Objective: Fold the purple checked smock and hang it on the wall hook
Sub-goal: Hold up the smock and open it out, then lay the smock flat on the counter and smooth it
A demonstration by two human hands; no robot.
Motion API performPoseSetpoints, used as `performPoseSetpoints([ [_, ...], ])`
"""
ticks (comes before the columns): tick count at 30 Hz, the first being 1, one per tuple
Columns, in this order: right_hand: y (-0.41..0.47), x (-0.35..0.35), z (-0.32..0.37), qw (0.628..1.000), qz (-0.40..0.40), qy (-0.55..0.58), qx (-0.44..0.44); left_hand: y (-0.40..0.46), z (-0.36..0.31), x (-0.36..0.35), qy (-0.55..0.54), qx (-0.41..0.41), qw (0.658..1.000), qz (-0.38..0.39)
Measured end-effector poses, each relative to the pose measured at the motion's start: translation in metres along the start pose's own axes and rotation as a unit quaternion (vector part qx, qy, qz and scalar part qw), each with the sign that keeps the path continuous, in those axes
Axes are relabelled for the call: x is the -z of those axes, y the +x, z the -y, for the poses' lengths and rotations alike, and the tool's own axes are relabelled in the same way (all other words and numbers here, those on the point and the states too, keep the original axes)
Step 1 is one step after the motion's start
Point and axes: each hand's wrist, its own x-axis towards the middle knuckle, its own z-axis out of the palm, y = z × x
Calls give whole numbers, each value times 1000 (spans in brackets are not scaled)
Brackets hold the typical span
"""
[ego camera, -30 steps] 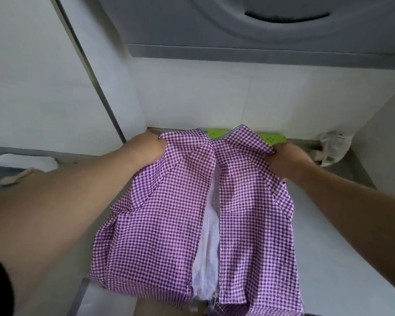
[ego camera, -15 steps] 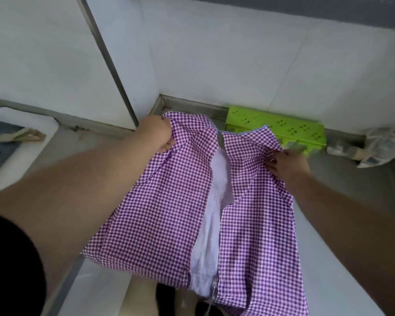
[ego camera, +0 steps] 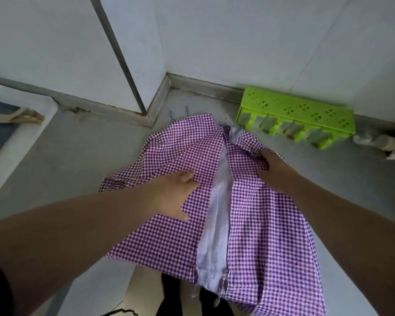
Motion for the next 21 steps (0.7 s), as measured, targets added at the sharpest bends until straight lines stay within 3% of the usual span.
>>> performPoseSetpoints([
  [4,-25,-8,19,987,-31,-152,44,10,-2,-23,50,40,996,60],
  [6,-54,-18,37,960,-54,-220,166,14,-5,-26,52,46,996,57],
  [7,-70,-23,46,940,-30,-237,244,16,-7,-25,50,50,996,55],
  [9,-104,-36,57,904,97,-247,337,19,-7,-25,49,49,996,55],
  [11,-130,-54,56,867,210,-274,360,20,-7,-26,50,49,996,58],
  [13,-143,-72,47,842,247,-307,370,21,-7,-28,51,52,995,61],
  [17,-146,-88,37,833,228,-329,382,23,-7,-30,53,55,995,63],
  [21,-148,-71,56,863,173,-264,395,25,-8,-28,60,59,994,72],
])
